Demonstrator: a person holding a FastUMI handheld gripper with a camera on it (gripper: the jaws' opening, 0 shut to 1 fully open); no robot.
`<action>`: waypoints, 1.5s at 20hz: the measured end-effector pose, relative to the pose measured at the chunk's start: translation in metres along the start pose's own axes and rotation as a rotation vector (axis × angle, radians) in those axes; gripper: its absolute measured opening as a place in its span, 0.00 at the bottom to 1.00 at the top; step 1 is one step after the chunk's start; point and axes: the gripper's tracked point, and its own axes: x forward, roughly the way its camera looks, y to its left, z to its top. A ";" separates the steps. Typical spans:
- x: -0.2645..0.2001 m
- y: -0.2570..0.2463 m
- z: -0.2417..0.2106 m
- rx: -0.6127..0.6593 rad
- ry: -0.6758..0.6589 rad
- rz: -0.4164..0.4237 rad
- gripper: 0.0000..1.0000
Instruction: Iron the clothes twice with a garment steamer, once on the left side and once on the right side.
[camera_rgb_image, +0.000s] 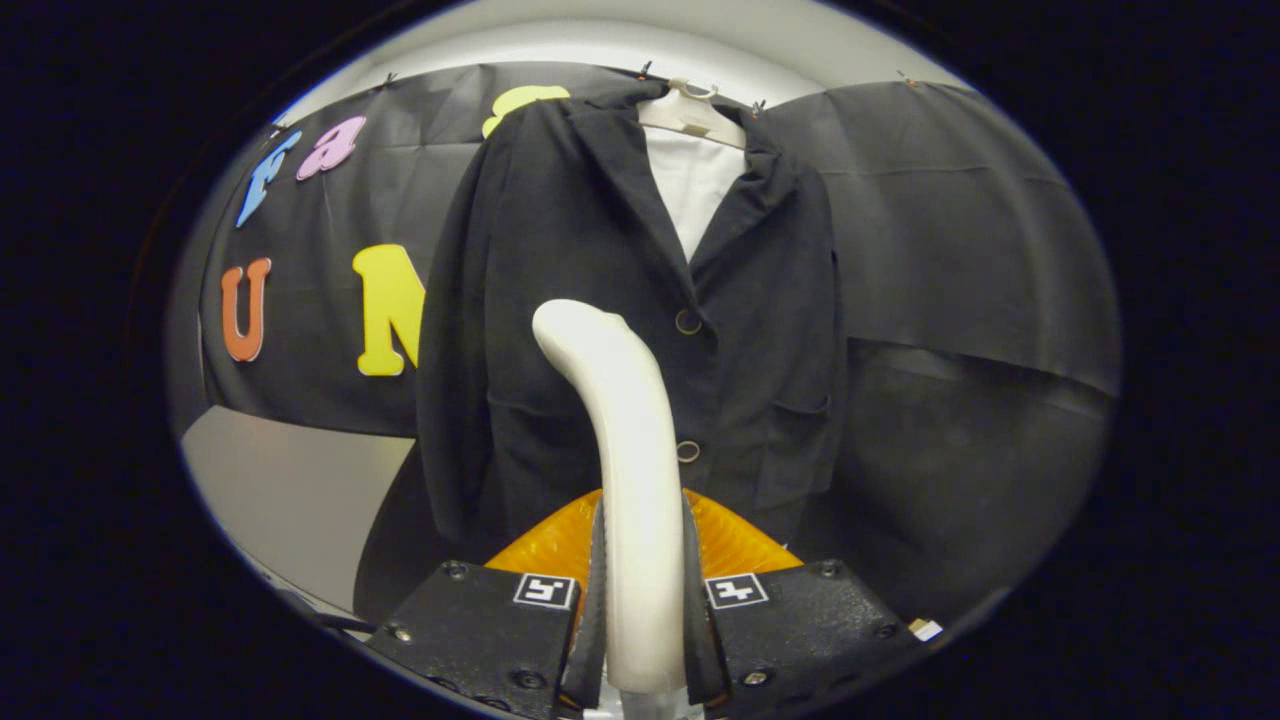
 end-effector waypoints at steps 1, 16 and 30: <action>0.001 -0.001 -0.006 -0.005 0.010 0.000 0.34; 0.011 -0.018 -0.111 -0.050 0.194 -0.056 0.34; 0.012 -0.005 -0.203 -0.094 0.341 -0.110 0.34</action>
